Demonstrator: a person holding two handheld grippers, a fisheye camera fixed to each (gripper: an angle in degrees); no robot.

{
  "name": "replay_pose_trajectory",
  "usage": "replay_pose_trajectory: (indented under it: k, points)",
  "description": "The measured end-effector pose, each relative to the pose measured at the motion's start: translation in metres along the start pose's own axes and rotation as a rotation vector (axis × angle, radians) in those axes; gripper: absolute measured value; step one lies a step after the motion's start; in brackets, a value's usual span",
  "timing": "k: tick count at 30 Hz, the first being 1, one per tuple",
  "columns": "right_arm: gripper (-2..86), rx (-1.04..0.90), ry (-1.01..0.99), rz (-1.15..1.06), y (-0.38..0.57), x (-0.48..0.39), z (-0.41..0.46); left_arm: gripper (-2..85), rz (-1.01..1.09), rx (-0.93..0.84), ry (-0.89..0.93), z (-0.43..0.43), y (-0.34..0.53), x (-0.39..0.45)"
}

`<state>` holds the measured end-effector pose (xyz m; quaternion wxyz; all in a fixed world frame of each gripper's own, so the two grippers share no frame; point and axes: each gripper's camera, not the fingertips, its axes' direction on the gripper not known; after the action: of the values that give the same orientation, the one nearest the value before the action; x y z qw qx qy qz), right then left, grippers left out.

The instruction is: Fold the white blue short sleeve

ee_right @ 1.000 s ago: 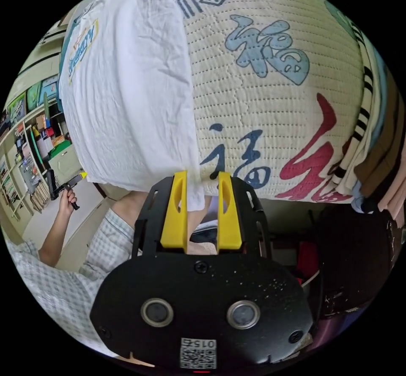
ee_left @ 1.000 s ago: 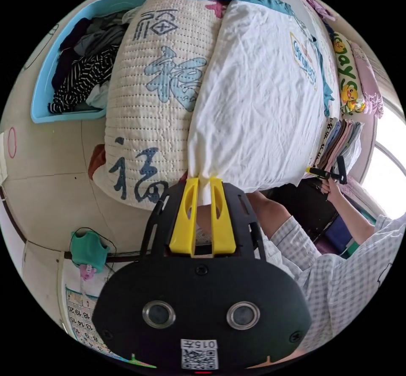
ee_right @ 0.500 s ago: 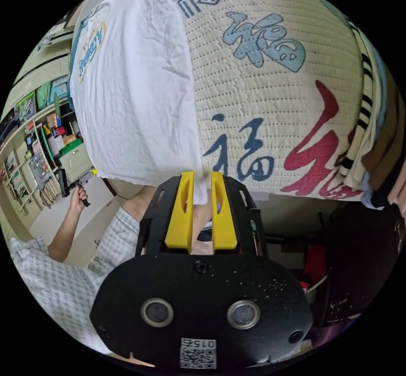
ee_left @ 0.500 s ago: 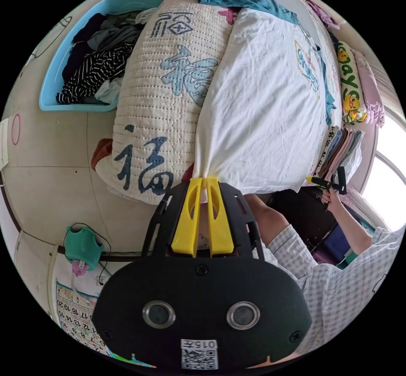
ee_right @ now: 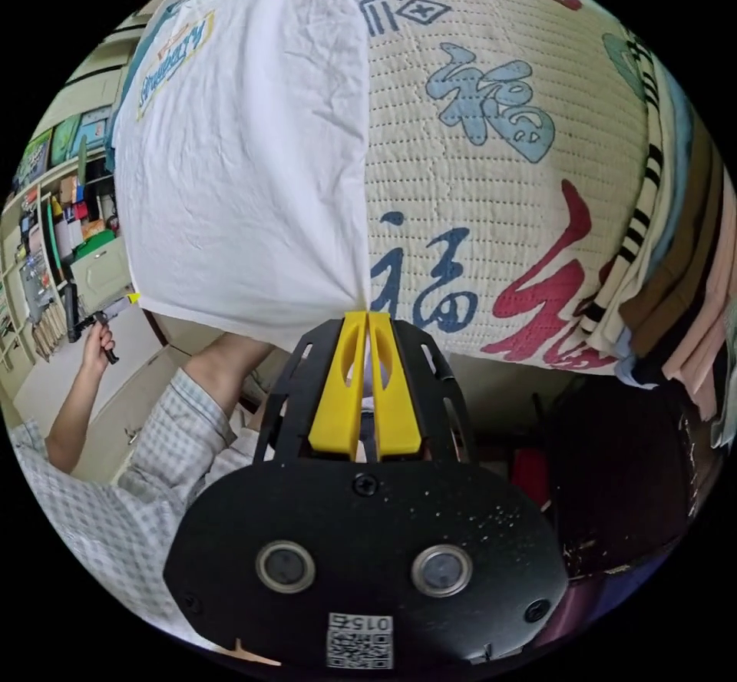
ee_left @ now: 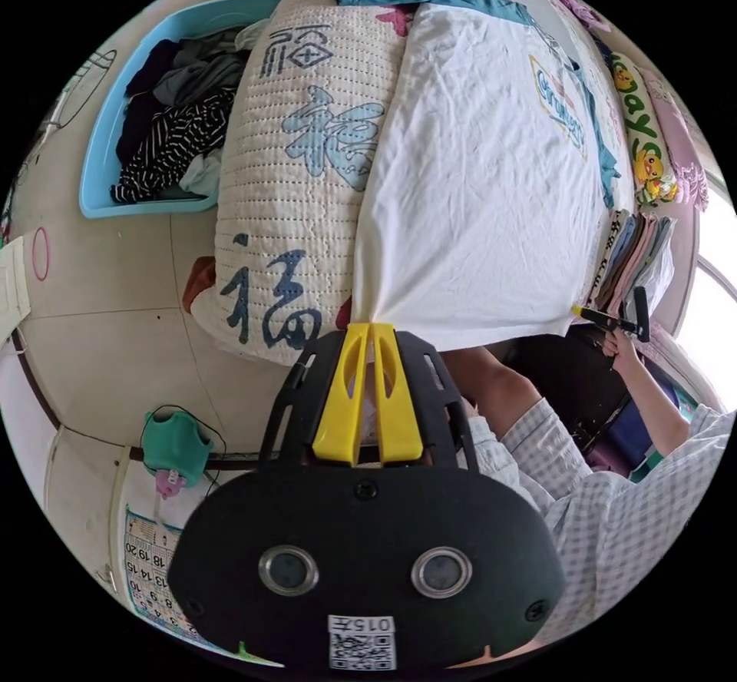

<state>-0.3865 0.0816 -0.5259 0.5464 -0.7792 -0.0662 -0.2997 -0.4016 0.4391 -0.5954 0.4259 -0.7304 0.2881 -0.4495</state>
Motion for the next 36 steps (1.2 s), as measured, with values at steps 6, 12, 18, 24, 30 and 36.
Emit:
replay_pose_trajectory:
  k: [6,12,18,24,30,36]
  points:
    - [-0.2,0.059,0.065,0.141,0.001,-0.013,0.050,-0.5,-0.091,-0.002,-0.138,0.036,-0.018,0.034]
    - [0.4,0.237,0.150,0.165,0.036,-0.024,0.088,-0.4,-0.052,0.034,-0.329,0.060,-0.023,0.079]
    - [4.2,0.084,-0.112,0.163,0.029,0.035,0.108,0.4,0.011,-0.113,-0.167,0.065,-0.039,0.076]
    - [7.4,0.171,-0.249,0.280,0.071,0.117,0.109,1.4,0.006,-0.166,-0.295,0.036,-0.049,0.101]
    - [8.3,0.468,-0.364,0.281,0.057,0.169,0.073,2.0,0.356,0.033,-0.397,0.005,-0.150,0.253]
    - [9.2,0.631,-0.407,0.192,-0.016,0.194,0.048,3.8,0.818,0.174,-0.188,0.025,-0.286,0.471]
